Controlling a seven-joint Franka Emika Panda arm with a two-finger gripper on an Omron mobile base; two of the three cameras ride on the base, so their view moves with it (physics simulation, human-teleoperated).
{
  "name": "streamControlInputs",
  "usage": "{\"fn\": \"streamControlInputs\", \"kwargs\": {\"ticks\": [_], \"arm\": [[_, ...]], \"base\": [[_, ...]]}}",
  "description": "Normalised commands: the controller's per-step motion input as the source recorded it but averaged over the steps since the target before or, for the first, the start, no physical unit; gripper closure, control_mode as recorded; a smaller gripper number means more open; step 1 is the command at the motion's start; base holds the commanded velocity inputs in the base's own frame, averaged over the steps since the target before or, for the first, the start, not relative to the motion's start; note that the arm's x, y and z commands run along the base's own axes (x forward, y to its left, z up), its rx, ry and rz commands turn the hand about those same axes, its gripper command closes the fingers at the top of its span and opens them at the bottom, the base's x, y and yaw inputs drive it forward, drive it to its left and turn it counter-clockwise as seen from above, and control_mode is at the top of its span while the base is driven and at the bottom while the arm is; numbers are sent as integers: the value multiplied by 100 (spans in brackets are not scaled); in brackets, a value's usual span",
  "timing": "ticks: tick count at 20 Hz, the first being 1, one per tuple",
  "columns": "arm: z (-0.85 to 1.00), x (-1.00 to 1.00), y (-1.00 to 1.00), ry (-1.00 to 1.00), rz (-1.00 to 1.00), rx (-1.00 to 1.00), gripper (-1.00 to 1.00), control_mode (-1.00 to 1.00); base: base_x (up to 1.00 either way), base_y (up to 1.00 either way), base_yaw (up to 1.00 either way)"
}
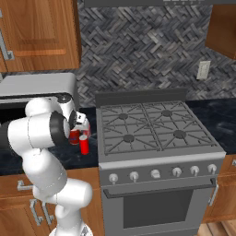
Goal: Four empty soda cans are scattered around the kitchen. Gather all the cans and cluster them next to the stove for recycling.
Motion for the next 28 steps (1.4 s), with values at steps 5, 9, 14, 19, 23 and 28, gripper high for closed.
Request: {"fn": "streamControlInputs", "kwargs": {"ticks": [5,9,14,19,23,28], "arm": [[-14,26,0,0,0,0,100,-100],[-19,27,0,0,0,0,100,-100],[-25,8,0,2,0,-2,100,-100],[-17,0,3,3,0,-3,-100,-100],[-11,1,4,4,0,-3,-100,-100],[-7,0,0,0,0,0,-100,-100]], "base": [[0,0,0],[0,0,0],[0,0,0],[0,0,0],[0,0,0],[0,0,0]]}}
